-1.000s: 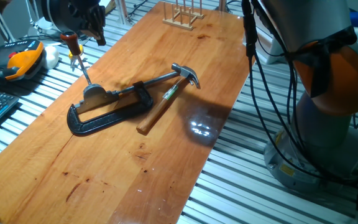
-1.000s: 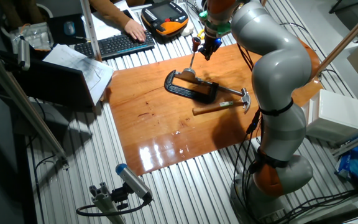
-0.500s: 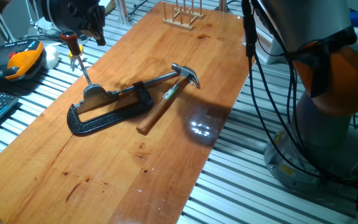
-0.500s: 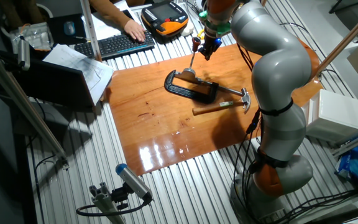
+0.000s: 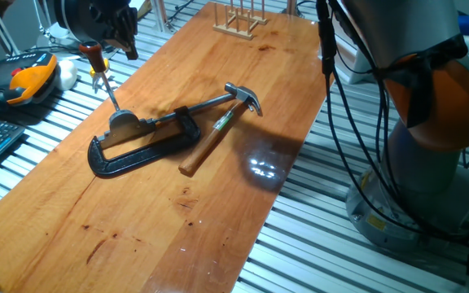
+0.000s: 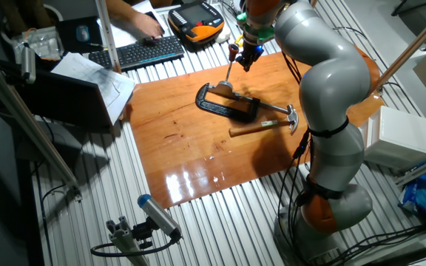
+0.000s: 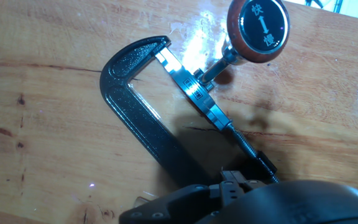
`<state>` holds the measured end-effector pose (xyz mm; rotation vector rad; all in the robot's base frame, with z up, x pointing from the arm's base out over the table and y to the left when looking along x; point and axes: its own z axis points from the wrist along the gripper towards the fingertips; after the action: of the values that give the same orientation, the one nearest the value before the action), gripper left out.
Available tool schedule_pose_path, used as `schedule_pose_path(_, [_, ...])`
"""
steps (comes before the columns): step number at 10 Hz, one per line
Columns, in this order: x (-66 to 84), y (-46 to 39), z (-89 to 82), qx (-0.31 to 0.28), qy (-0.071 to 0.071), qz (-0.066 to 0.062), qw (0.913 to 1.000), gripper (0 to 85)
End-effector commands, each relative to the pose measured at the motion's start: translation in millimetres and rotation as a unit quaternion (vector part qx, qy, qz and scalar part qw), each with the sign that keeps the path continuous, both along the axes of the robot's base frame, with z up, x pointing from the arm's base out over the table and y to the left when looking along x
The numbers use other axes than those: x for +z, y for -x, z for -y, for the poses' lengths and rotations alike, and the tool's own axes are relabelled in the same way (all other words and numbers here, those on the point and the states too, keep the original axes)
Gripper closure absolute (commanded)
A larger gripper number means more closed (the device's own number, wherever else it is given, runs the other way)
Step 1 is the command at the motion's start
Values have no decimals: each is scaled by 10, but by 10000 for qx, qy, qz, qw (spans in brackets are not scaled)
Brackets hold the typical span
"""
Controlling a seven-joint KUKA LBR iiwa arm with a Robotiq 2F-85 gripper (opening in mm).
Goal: Pull up the lever
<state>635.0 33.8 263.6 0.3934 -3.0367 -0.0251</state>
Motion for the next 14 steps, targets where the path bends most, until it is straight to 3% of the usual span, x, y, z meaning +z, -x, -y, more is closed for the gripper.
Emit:
schedule_pose_path(1, [-4,-4,2,-26,3,0,10000,850])
schedule_pose_path(5, [-28,-19,-18,-48,-2,-93,9999,850])
schedule_pose_path(7, [-41,-29,-34,-18,-5,0,10000,850])
schedule_pose_path(14, [-47,-13,-67,43,-56,-8,10000,850])
